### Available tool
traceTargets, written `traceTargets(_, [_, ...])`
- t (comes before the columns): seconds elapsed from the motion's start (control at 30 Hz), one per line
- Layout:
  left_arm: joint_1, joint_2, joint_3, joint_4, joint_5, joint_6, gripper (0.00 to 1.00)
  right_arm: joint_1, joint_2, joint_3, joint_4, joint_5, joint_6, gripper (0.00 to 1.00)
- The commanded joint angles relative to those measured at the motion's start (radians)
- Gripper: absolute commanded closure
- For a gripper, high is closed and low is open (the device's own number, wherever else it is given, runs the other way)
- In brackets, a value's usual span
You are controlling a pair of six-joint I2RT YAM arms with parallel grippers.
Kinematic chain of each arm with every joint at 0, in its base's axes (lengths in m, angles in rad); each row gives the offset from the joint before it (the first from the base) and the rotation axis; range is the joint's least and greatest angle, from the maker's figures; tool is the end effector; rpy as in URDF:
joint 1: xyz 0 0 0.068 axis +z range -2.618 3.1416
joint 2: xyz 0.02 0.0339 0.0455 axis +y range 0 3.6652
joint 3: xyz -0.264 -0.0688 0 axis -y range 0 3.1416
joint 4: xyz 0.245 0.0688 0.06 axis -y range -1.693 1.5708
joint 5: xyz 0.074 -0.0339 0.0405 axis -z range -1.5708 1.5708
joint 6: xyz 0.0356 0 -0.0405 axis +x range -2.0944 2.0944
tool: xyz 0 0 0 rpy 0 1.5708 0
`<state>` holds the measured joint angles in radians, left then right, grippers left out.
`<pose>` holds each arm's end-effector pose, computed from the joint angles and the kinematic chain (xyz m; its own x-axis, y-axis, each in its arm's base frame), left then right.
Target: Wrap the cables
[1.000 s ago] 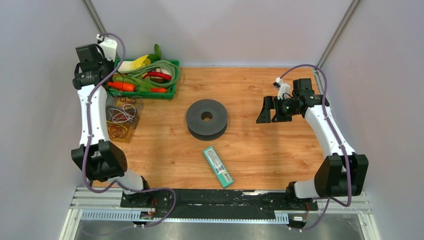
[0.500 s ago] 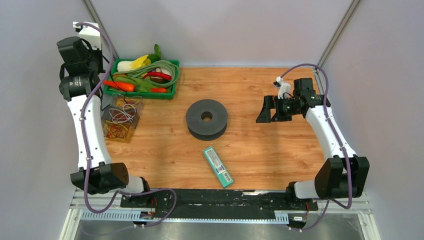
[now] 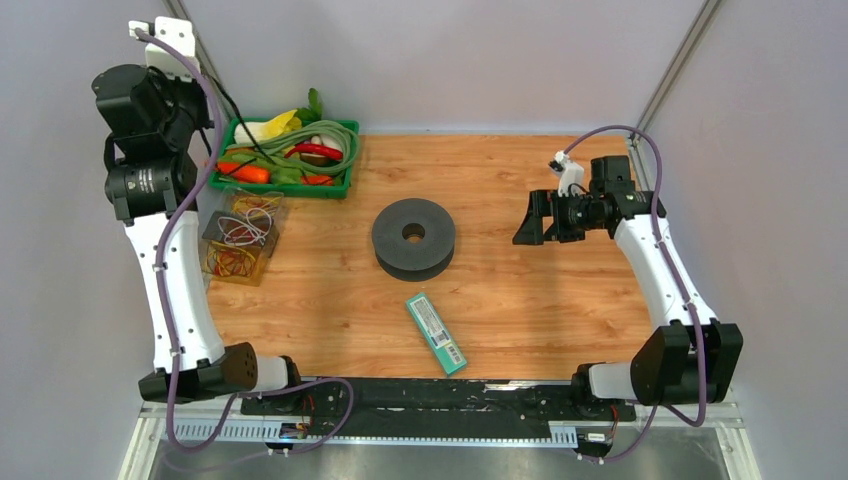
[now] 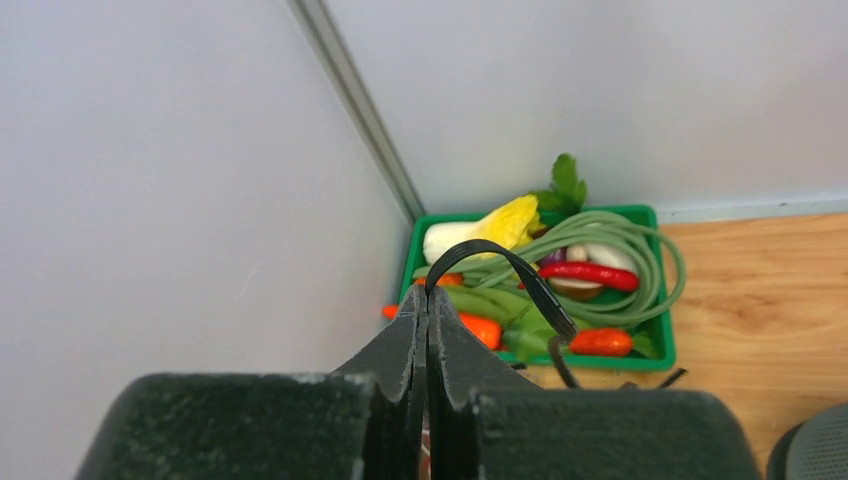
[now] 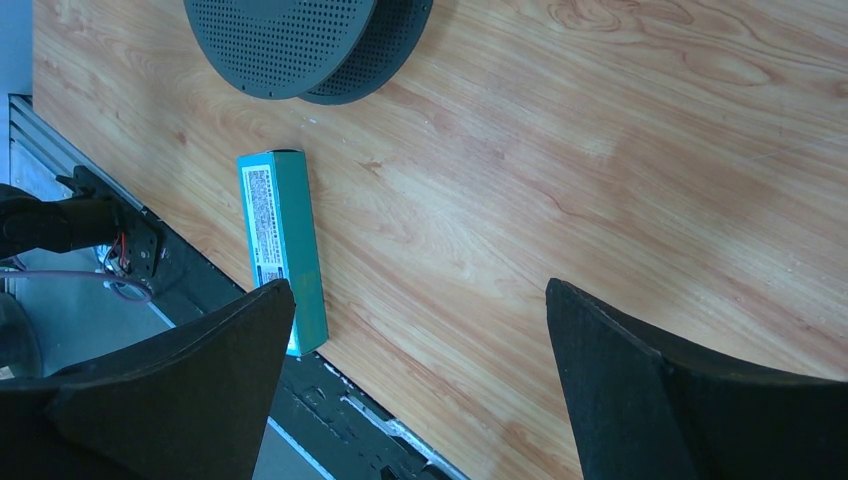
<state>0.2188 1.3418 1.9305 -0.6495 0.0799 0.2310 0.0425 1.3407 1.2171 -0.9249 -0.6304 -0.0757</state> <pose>0.2347 0.0493 0.5499 -0.0895 0.2139 -0.9727 -0.1213 0.9671 0.2238 0.2605 0.0321 0.3108 -0.8386 -0.0968 -0.5361 -0.3927 0.7895 0.4717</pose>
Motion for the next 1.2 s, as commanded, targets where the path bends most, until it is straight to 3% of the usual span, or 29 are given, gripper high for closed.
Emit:
traceTargets(0.0, [-0.039, -0.007, 0.087, 0.044, 0.061, 0.005, 1.00, 0.000, -0.015, 0.050, 0.006, -0.025, -0.006, 0.00])
traceTargets(0.17, [-0.142, 0.005, 0.111, -0.033, 0.240, -0.009, 1.00, 0.000, -0.020, 0.076, -0.009, -0.023, -0.027, 0.00])
traceTargets(0.33, [-0.370, 0.008, 0.105, -0.168, 0.297, 0.062, 1.00, -0.004, 0.003, 0.134, -0.139, -0.035, -0.179, 0.00])
traceTargets(0.7, [-0.729, 0.124, 0.077, -0.197, 0.316, 0.034, 1.00, -0.012, -0.115, 0.154, -0.075, -0.245, -0.177, 0.00])
traceTargets(1.07, [-0.989, 0.344, 0.090, -0.075, 0.215, 0.057, 1.00, -0.032, -0.098, 0.153, -0.100, -0.048, -0.121, 0.00])
traceTargets(1.17, [-1.027, 0.407, 0.146, -0.059, 0.134, 0.071, 1.00, -0.136, -0.057, 0.166, -0.112, -0.061, -0.102, 0.00])
